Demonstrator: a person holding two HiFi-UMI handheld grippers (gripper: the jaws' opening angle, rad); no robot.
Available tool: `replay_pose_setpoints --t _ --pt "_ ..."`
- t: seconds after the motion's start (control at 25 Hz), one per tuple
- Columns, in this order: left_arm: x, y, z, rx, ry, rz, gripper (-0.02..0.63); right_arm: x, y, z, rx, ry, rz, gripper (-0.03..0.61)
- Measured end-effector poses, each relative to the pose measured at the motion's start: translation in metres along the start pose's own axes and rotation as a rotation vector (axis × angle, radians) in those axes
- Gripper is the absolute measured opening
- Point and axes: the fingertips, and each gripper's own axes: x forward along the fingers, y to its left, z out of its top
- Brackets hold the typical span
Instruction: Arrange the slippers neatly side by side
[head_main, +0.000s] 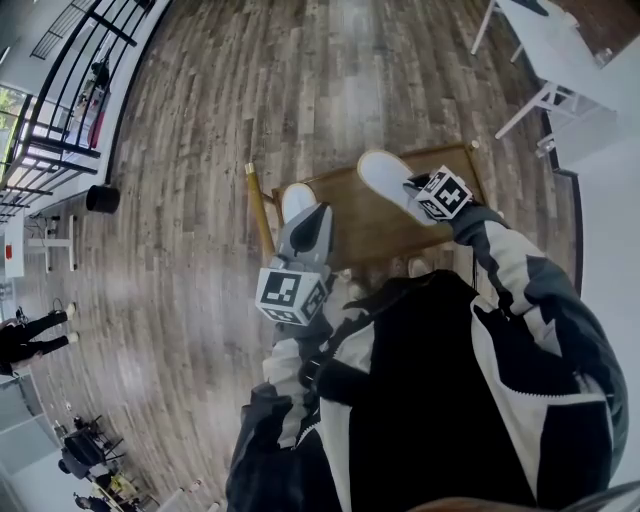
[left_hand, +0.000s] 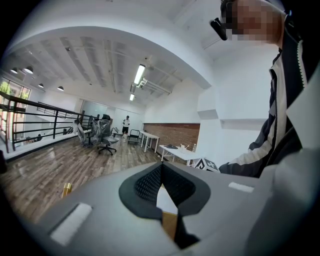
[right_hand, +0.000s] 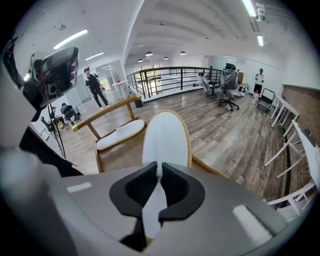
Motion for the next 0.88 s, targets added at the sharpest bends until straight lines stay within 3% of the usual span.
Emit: replay_pose_setpoints --t 0.2,0.52,0.88 --pt "-0.017 0.012 0.000 0.015 0.004 0.007 0.020 -0.012 0.034 0.037 -0.020 -0.087 -0.027 0.026" --pt "-0.032 0.016 0.005 0.033 -0.001 -0.014 0.020 -0.033 0.078 0.085 0.169 -0.244 0.006 0.026" --pt "-0.049 0.023 0.007 0.043 -0.006 -0.027 0.020 -0.051 0.115 0.112 0.253 -0.371 0.010 0.026"
